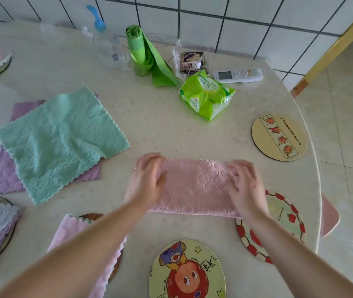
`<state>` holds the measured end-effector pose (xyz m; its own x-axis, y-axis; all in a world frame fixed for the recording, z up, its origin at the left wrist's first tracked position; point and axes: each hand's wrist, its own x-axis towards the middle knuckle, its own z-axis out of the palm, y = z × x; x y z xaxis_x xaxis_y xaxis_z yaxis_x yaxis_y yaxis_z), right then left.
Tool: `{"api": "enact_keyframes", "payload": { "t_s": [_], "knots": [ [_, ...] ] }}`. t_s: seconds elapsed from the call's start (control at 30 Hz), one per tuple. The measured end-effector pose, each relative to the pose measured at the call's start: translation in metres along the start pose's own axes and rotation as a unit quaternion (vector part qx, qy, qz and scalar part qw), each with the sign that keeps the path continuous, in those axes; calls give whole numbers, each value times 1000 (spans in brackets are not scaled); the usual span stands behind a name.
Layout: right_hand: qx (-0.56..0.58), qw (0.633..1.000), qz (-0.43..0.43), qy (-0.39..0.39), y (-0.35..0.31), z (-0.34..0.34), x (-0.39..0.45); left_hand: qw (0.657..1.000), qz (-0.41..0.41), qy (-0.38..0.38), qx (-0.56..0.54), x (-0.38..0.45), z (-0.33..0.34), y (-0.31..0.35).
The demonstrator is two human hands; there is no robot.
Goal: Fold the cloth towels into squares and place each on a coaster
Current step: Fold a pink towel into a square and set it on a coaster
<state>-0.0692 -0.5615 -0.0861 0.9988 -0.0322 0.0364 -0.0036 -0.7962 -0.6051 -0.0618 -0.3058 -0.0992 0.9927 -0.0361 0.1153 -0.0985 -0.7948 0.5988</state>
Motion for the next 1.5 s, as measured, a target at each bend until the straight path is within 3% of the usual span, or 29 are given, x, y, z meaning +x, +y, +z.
{"api": "enact_keyframes", "payload": {
  "t_s": [0.17,0.37,0.57,0.7,0.8,0.9,1.07,1.27,1.5],
  "knots": [
    [-133,975,-126,-126,-22,49,-33,979,121,-148,72,-35,42,31],
    [-260,943,-139,-153,5,42,-36,941,189,-169,222,-42,41,3],
    [-319,931,-67,-164,34,13,-36,934,148,-193,263,-44,18,-19],
    [-297,938,-51,-170,36,-2,-30,945,119,-166,257,-49,8,-22],
    [-244,956,-68,-145,19,-3,-14,957,167,-136,194,-54,8,-5],
    [-178,971,-90,-132,-7,5,12,955,220,-164,115,-63,13,14],
    [-119,972,-83,-185,-39,24,49,954,219,-174,113,-63,22,25],
    [-173,966,-58,-184,-43,38,60,955,195,-181,128,-54,23,32],
    [-212,948,-38,-235,-44,32,60,942,204,-220,153,-46,12,28]
  ]
}}
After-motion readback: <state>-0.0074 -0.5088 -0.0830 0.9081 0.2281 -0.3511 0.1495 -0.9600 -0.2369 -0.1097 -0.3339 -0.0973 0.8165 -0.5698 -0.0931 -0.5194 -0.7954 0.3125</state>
